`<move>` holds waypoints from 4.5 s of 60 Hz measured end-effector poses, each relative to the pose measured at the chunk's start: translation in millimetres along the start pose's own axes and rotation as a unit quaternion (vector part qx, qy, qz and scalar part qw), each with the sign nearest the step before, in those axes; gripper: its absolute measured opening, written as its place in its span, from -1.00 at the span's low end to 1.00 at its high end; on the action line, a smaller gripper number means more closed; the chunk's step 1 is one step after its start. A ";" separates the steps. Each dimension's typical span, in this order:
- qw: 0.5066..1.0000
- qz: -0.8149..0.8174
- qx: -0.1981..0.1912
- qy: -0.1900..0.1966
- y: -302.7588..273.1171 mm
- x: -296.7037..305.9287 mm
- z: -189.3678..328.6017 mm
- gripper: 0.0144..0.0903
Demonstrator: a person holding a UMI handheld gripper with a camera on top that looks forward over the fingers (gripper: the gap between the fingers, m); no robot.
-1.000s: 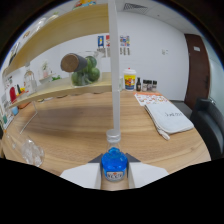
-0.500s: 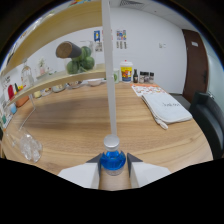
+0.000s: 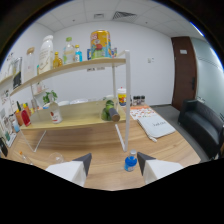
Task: Make me a cup of Mount Fuji.
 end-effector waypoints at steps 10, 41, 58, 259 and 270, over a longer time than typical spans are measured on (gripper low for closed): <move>1.000 0.003 0.011 -0.028 -0.5 -72.7 -26.8 0.87; 0.995 0.016 0.076 -0.059 -126.8 -241.4 -64.6 0.87; 0.985 -0.027 0.150 -0.078 -240.4 -291.4 -88.5 0.87; 0.942 0.250 0.114 -0.191 -45.5 -303.0 -11.6 -0.38; 0.989 0.039 0.099 -0.106 -4.8 -309.9 17.7 -0.39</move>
